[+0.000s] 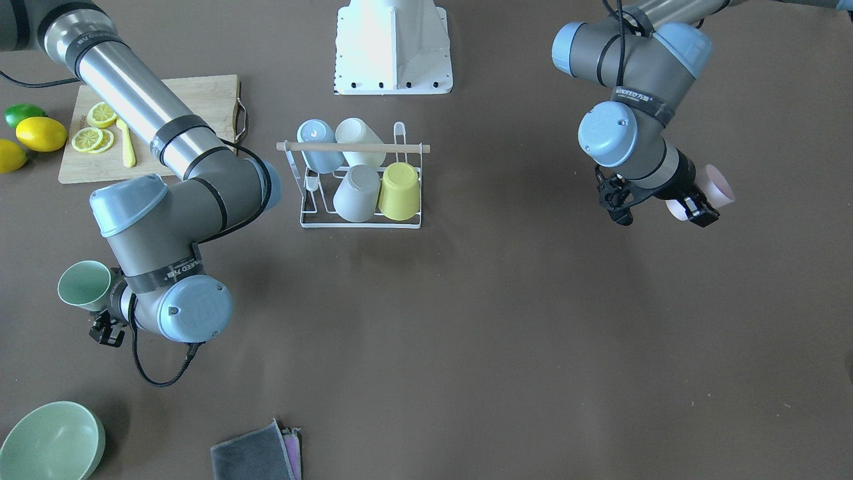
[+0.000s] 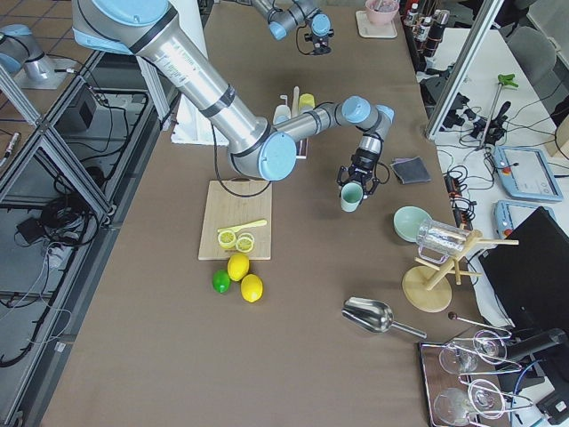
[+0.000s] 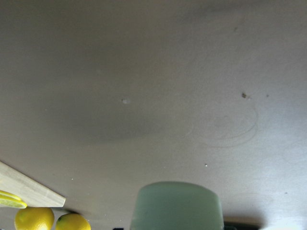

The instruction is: Place cup on cup holder

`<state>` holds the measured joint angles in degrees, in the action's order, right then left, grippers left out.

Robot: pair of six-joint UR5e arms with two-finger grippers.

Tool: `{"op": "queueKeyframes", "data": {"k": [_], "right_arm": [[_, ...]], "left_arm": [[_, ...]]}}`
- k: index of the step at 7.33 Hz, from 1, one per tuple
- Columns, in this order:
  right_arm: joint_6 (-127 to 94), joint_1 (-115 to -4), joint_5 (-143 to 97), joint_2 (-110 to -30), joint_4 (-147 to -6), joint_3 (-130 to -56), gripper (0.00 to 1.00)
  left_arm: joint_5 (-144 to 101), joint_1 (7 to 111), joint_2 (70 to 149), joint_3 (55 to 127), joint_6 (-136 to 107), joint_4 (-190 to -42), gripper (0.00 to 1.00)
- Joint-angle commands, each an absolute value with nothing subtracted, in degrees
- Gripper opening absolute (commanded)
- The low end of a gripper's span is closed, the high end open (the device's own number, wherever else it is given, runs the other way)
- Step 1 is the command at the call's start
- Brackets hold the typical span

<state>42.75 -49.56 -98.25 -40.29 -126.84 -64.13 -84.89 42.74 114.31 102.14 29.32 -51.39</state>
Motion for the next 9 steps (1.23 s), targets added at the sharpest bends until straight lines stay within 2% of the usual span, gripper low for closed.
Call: {"op": "queueKeyframes", "data": {"k": [1,3,6,9], "right_arm": [[35.73,-51.06,-105.77,-40.61,-124.9,-72.91,0.0],[28.95,-52.72,-116.58,-46.1,-111.44,-80.29,0.0],[13.24,-58.43,-132.85,-49.82,-94.89,-85.23,0.0],[-4.01,-58.8,-135.17,-56.23,-69.79,-89.03,0.0]], "left_arm": [[-84.81,46.83,114.61,103.26,29.53,-56.84,0.41],[-84.81,48.24,115.04,107.3,29.53,-57.74,0.41],[-84.81,48.52,116.37,110.56,29.35,-57.74,0.41],[-85.16,48.78,116.45,112.58,28.66,-61.22,0.41]]}}
